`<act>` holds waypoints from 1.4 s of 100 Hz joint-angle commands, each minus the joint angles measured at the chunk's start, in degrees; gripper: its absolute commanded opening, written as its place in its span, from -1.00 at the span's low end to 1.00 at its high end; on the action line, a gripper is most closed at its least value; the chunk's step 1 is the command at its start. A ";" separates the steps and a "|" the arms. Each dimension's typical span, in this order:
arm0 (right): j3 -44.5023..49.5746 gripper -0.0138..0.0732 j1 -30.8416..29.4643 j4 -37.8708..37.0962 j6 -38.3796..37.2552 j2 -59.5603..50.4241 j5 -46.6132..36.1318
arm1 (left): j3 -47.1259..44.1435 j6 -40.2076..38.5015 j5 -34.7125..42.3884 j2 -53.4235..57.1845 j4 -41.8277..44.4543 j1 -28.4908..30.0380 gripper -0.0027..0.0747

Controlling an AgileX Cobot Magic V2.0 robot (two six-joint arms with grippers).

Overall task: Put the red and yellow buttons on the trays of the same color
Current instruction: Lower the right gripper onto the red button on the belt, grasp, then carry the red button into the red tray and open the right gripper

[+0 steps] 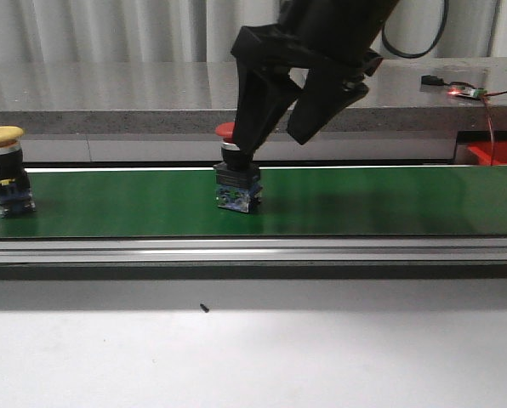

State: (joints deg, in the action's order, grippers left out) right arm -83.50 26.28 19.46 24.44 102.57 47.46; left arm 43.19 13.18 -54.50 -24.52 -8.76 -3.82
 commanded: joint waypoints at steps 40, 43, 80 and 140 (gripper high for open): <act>-7.45 -0.18 -0.04 2.27 0.80 3.20 -0.71 | 1.35 -0.45 3.97 -0.41 -1.01 -0.44 -0.98; -7.45 -0.26 -0.04 2.27 1.06 3.20 -0.71 | 1.35 -0.45 3.97 -0.41 -1.01 -0.44 -0.98; -6.42 -0.43 -1.43 2.27 1.62 -1.93 -0.38 | 1.35 -0.45 3.97 -0.41 -1.01 -0.44 -0.98; 7.66 -0.43 -16.51 2.34 1.62 -20.64 -2.05 | 1.35 -0.45 3.97 -0.41 -1.01 -0.44 -0.98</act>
State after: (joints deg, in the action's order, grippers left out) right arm -76.16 12.55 20.45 25.58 86.78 48.10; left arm 43.19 13.18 -54.50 -24.52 -8.76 -3.82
